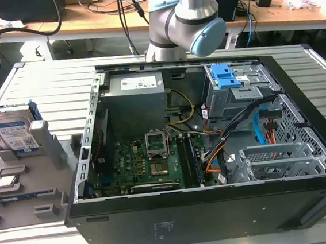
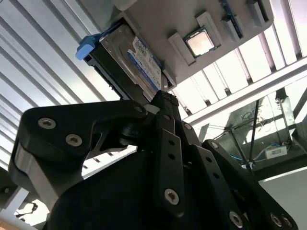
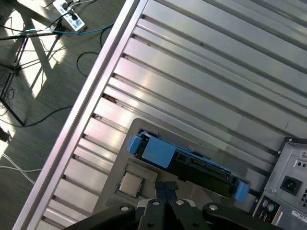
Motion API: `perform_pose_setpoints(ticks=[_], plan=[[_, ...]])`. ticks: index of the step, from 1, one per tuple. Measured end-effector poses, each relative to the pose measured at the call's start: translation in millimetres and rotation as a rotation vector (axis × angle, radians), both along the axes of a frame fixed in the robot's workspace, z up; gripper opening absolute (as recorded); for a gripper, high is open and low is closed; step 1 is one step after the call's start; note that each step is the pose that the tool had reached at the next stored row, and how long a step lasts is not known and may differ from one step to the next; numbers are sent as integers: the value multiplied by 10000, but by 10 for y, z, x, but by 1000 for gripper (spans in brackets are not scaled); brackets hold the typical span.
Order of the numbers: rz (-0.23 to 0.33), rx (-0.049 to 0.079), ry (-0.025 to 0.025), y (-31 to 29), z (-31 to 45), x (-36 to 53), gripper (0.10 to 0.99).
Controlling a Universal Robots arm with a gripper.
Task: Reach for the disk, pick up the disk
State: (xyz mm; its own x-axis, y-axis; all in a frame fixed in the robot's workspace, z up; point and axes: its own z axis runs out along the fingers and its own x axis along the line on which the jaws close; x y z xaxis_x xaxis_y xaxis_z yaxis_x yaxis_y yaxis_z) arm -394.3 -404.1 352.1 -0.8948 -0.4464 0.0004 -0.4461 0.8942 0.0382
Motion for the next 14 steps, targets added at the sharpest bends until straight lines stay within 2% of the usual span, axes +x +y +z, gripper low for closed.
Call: perform_pose_setpoints(ticks=[11, 14], plan=[[1517, 0, 0, 0, 0, 0, 106], [2124, 0, 0, 0, 0, 0, 106]])
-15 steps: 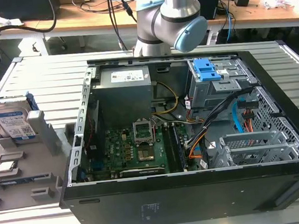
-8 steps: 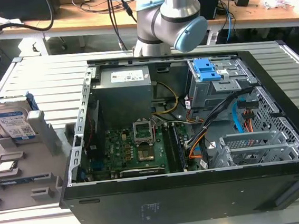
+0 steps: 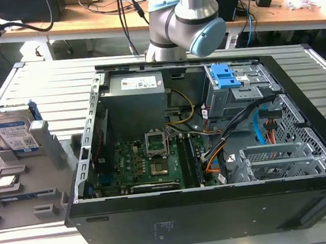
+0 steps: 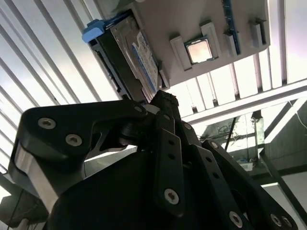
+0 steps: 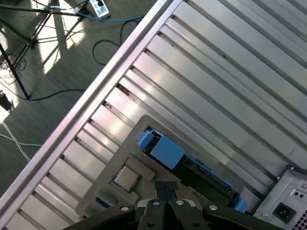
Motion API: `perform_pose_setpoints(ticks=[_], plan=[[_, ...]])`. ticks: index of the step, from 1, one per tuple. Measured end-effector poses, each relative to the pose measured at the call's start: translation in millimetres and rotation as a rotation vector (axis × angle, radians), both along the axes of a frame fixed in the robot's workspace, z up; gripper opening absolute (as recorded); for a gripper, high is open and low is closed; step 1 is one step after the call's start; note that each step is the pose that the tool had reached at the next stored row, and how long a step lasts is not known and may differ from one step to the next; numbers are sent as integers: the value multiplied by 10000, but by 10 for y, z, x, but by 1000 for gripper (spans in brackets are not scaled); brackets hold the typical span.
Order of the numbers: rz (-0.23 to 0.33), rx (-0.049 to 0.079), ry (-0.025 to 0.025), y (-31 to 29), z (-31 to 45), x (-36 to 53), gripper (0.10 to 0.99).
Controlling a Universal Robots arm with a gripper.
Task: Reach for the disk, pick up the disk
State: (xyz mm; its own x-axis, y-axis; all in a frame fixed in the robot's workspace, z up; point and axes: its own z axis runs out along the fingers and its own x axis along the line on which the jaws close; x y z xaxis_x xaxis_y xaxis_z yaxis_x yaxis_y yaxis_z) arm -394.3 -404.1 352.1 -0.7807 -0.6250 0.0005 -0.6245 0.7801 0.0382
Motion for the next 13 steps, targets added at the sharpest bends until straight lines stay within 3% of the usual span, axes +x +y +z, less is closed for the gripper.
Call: perform_pose_setpoints(ticks=[5, 13], plan=[[870, 0, 0, 0, 0, 0, 106], [1608, 0, 0, 0, 0, 0, 106]])
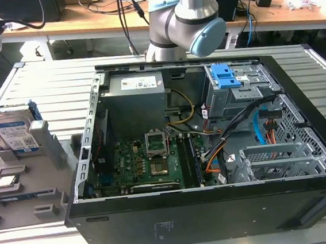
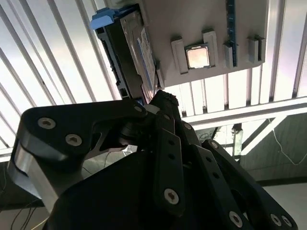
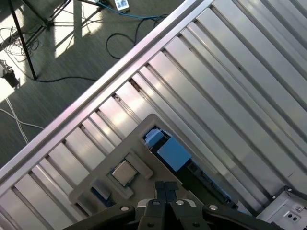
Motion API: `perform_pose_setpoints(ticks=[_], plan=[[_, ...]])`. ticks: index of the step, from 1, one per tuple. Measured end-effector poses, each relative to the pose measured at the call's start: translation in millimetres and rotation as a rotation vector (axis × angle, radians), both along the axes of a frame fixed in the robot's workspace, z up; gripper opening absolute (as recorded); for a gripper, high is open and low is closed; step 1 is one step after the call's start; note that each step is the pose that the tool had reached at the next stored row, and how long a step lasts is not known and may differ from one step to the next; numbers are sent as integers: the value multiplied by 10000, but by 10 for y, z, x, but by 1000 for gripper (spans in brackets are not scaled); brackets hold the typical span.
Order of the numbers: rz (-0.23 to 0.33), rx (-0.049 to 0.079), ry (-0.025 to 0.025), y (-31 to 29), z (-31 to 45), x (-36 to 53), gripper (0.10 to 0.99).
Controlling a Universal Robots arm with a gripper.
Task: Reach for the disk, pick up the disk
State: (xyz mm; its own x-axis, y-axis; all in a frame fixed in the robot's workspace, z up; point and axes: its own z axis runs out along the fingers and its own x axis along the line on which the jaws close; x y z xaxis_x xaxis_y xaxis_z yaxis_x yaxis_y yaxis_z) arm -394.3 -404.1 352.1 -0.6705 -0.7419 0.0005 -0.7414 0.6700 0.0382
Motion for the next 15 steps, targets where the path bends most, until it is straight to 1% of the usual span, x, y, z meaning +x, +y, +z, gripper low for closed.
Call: perform_pose_setpoints(ticks=[5, 8, 15], plan=[[487, 0, 0, 0, 0, 0, 106], [984, 1, 0, 0, 0, 0, 106], [1598, 0, 0, 0, 0, 0, 106]])
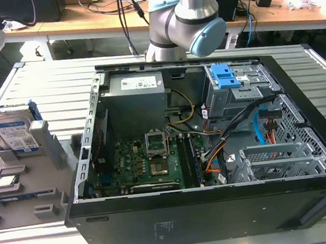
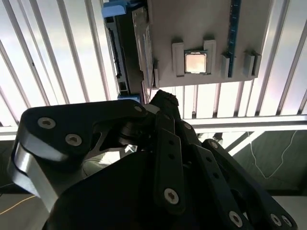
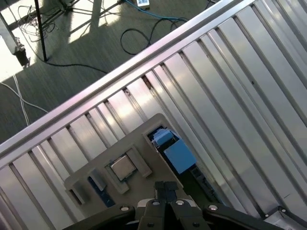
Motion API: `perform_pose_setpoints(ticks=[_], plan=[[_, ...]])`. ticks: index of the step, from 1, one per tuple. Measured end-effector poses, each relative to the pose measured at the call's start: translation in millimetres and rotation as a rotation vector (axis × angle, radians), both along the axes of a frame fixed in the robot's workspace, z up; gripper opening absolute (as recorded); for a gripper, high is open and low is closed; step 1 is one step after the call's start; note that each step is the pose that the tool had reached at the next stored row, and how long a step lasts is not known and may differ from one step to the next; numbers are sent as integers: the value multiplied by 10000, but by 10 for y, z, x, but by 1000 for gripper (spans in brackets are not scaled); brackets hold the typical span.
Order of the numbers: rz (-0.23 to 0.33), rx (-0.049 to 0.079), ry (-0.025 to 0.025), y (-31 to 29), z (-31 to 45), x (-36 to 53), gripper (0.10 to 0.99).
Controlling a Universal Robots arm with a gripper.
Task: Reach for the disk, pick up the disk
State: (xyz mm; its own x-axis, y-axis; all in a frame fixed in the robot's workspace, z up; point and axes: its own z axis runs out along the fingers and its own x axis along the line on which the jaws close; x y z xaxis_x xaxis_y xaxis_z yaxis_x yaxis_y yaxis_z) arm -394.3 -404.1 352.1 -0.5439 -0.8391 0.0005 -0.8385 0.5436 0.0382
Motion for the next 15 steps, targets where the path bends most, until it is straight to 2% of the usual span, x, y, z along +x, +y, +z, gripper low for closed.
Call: perform_pose_setpoints(ticks=[15], plan=[[1435, 0, 0, 0, 0, 0, 106]])
